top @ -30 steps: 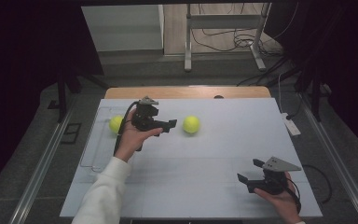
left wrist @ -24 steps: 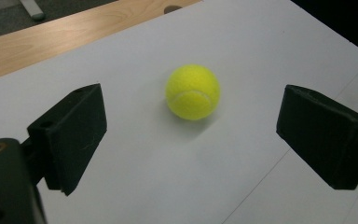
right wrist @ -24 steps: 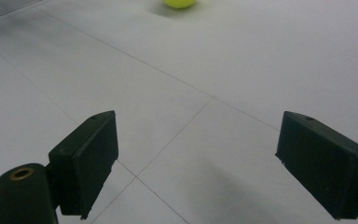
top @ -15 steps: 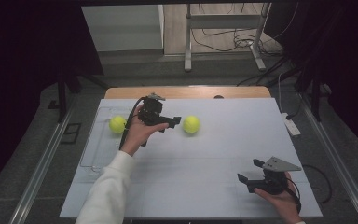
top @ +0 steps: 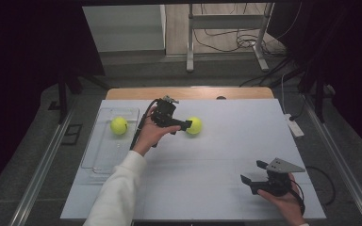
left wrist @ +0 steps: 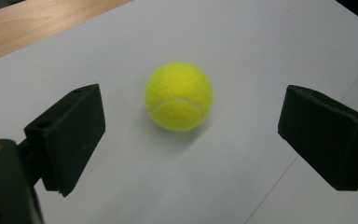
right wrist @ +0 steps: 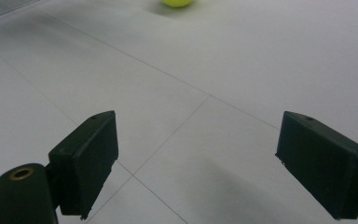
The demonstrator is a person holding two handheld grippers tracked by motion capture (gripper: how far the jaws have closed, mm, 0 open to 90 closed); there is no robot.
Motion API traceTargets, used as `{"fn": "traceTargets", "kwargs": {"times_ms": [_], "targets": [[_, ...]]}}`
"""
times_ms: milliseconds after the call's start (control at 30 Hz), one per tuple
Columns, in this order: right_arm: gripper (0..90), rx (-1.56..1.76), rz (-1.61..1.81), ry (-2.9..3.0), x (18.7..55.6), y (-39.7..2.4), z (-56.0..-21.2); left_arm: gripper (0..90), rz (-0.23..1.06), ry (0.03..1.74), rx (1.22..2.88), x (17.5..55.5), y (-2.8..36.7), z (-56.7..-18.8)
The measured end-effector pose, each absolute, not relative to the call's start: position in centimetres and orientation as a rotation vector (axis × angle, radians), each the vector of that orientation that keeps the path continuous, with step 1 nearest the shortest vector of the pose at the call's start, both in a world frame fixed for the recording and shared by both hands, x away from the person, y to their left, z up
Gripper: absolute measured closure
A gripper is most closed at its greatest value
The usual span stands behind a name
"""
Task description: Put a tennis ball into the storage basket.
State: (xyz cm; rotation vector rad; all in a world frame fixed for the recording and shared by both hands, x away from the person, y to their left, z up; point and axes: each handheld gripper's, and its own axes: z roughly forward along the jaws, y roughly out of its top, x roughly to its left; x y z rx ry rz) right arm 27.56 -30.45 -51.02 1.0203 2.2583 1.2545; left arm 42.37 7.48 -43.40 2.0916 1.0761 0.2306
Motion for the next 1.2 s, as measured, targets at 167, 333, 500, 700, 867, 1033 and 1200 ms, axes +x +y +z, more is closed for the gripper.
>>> {"fn": "traceTargets", "kwargs": {"times_ms": [167,333,500,700,867,1033,1200], "targets": [[13.0,1.021,1.254,2.258,27.6,-30.5,-51.0,8.2,0.226,1.077,2.094,42.6,7.2,-43.5],[13.0,1.021,1.256,2.26,27.6,-30.4,-51.0,8.1,0.218,1.076,2.098,42.9,6.7,-43.7],[13.0,1.021,1.256,2.259,27.6,-30.5,-51.0,7.7,0.214,1.09,2.095,43.3,6.4,-44.0],[13.0,1.023,1.261,2.26,27.6,-30.5,-51.1,7.6,0.207,1.108,2.093,43.8,6.1,-44.3],[13.0,1.026,1.258,2.259,27.6,-30.5,-51.1,7.5,0.197,1.121,2.09,44.2,6.0,-44.5],[13.0,1.027,1.257,2.26,27.6,-30.5,-51.1,7.4,0.186,1.144,2.089,44.6,6.0,-44.9],[13.0,1.025,1.26,2.259,27.6,-30.5,-51.1,7.3,0.178,1.157,2.092,44.9,6.0,-45.4]]}}
